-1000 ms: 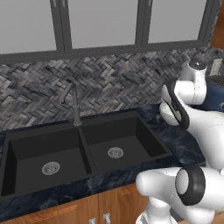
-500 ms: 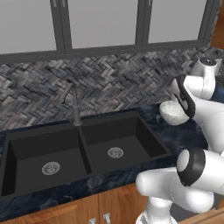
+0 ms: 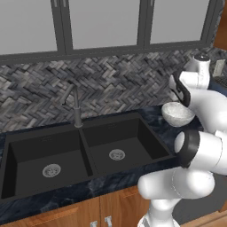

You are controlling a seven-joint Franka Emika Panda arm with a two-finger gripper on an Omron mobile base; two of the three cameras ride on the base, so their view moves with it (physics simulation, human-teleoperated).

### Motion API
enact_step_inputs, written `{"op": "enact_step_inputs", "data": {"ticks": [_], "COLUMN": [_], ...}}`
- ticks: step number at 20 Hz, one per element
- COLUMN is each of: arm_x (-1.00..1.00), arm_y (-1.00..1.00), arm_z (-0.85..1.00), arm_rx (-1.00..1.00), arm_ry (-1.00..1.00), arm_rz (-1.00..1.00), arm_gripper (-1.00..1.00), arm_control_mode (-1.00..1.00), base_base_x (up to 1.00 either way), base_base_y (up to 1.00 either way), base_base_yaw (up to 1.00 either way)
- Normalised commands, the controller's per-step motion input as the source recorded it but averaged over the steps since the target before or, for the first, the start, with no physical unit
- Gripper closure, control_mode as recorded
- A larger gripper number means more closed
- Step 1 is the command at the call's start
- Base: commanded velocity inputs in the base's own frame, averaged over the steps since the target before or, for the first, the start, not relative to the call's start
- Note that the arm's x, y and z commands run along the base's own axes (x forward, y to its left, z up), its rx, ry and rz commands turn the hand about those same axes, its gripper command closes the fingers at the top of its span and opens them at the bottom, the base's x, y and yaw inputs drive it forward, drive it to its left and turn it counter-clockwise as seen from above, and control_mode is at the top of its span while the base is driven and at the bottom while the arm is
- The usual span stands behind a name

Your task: Pick the eggplants from the cabinet and place them in one bowl. Pick the potato from the sink and place it in the other bowl.

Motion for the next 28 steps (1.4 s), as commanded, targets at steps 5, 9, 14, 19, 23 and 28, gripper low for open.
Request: {"op": "enact_step_inputs", "data": {"ticks": [5, 9, 14, 19, 23, 28], "arm_x": [0.35, 0.23, 0.29, 0.51, 0.37, 0.02], "arm_y": [-0.12, -0.10, 0.00, 0.00, -0.06, -0.33], "arm_z": [-0.23, -0.22, -0.14, -0.19, -0.18, -0.03], "arm_rx": [0.04, 0.10, 0.03, 0.00, 0.01, 0.01], "arm_ry": [0.00, 0.00, 0.00, 0.00, 0.00, 0.00], "arm_rz": [0.00, 0.00, 0.00, 0.00, 0.00, 0.00], "arm_gripper": [1.00, 1.00, 1.00, 1.00, 1.00, 1.00], "arm_control_mode": [-1.00, -1.00, -1.00, -1.00, -1.00, -1.00], "base_base_x": [0.00, 0.00, 0.00, 0.00, 0.00, 0.00], "base_base_y": [0.00, 0.00, 0.00, 0.00, 0.00, 0.00], "base_base_yaw": [0.00, 0.00, 0.00, 0.00, 0.00, 0.00]}}
